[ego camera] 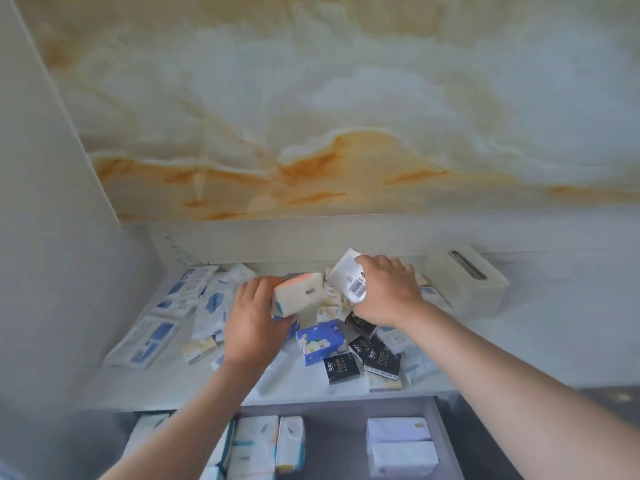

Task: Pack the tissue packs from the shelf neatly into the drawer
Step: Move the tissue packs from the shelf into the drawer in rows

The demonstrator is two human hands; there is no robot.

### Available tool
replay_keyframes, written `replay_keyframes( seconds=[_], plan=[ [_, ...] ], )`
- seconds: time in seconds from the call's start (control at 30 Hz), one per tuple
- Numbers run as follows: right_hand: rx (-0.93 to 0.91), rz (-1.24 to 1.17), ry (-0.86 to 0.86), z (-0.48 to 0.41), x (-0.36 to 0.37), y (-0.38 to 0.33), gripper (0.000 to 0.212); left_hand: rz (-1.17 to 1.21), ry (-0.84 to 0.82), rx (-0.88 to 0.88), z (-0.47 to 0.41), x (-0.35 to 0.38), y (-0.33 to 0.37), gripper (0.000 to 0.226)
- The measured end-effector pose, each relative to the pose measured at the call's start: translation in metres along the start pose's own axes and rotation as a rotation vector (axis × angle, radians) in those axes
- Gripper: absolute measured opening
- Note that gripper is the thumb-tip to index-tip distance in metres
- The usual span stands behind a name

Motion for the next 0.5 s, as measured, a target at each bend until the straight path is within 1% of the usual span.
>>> replay_keyframes(
  seconds=[0.1, 0.17, 0.27, 0.37, 0.5],
  plan=[
    [0.098, -0.347, -0.125, 0.042, 0.025, -0.02, 0.088, 0.032, -0.01, 0.097, 0.044, -0.019, -0.005, 0.058],
    [0.094, -0.464, -0.178, 0.068, 0.04, -0.039, 0.09, 0.021, -0.059, 0.135, 0.073, -0.023, -0.013, 0.058],
    [0.072, -0.489, -0.213, 0.102, 0.062, -0.06, 0.087, -0.014, -0.152, 0.173, 0.116, -0.023, -0.03, 0.062],
    [0.043, -0.404, -0.249, 0.129, 0.088, -0.072, 0.088, -0.044, -0.247, 0.177, 0.163, -0.018, -0.053, 0.061],
    [0.018, -0.368, -0.341, 0.163, 0.124, -0.081, 0.093, -0.125, -0.466, 0.253, 0.215, 0.009, -0.073, 0.061]
  ],
)
Point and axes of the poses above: each hand's wrist, its own z-axis away from the middle knuckle, its own x-axis out of the palm, y = z × x, the point moved 10 cm from there along -z, towards the middle knuckle, and after that the axes turned 9 degrees about -z, right-handed, at the moved point
